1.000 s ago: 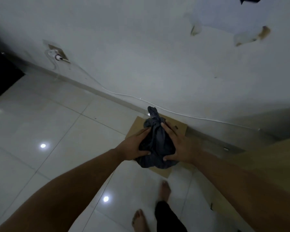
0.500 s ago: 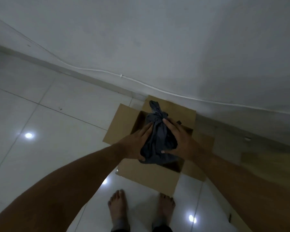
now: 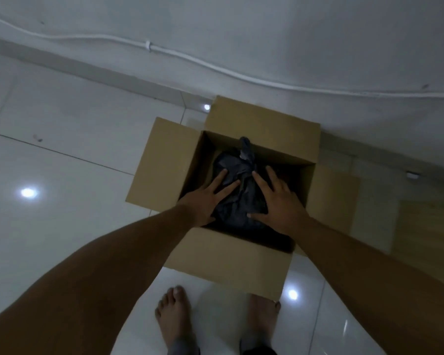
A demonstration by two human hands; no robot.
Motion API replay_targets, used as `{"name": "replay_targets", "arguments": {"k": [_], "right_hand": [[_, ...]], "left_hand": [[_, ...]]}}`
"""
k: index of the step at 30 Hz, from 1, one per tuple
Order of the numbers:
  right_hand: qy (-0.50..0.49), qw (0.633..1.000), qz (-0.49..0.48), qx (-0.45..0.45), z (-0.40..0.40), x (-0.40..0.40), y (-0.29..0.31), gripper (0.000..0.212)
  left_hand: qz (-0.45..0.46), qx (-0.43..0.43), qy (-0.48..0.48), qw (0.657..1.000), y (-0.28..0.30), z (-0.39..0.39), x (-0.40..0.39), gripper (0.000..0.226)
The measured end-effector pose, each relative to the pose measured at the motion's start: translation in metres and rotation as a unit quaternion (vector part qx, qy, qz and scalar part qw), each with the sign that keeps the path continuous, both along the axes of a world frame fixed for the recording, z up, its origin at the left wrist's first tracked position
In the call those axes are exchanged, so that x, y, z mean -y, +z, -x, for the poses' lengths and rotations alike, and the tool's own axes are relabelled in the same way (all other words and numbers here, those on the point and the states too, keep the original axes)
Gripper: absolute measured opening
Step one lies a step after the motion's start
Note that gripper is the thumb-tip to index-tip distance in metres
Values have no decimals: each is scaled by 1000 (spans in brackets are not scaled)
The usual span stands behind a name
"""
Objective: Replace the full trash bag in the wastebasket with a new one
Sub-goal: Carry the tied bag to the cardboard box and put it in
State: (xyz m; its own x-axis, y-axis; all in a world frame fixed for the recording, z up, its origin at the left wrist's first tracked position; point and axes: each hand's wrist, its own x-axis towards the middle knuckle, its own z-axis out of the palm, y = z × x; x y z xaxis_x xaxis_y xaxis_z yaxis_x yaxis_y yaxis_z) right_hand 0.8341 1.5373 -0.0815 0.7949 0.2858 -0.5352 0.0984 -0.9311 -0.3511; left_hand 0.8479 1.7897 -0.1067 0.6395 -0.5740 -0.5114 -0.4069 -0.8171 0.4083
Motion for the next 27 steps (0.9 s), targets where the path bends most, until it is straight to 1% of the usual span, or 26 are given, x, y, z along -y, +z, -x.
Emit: {"name": "replay_targets", "arguments": {"k": [3,7,10,12,15,17,20,23,27], "right_hand": [[-17,998,36,-39,-4,-8,-9,104],[-19,997,40,-57,-6,-14,1,105],[-11,997,56,-56,-4,-16,29,109],[-12,997,56,-48,-2,-14,56,106],[-22,998,57,-26,0,-13,108,97],[-39,997,62,-7,3,-15,150,94],[-78,996,41,34,12,-19,221,93],[-103,992,29,59,30,-20,304,92],[-125,987,19,96,68,-19,410,94]], "left_hand": [[-53,-8,15,998,-5,-1,0,133],[-77,7,4,997,6,-4,-6,133],[-58,3,10,998,31,-2,-13,125],[-4,-29,40,999,57,1,-19,116],[88,-39,70,993,108,0,-27,102],[124,-29,82,988,150,-2,-30,94],[153,-20,100,983,222,-3,-31,92],[155,-19,87,984,300,2,-33,89],[170,-42,73,982,403,9,-29,73]]}}
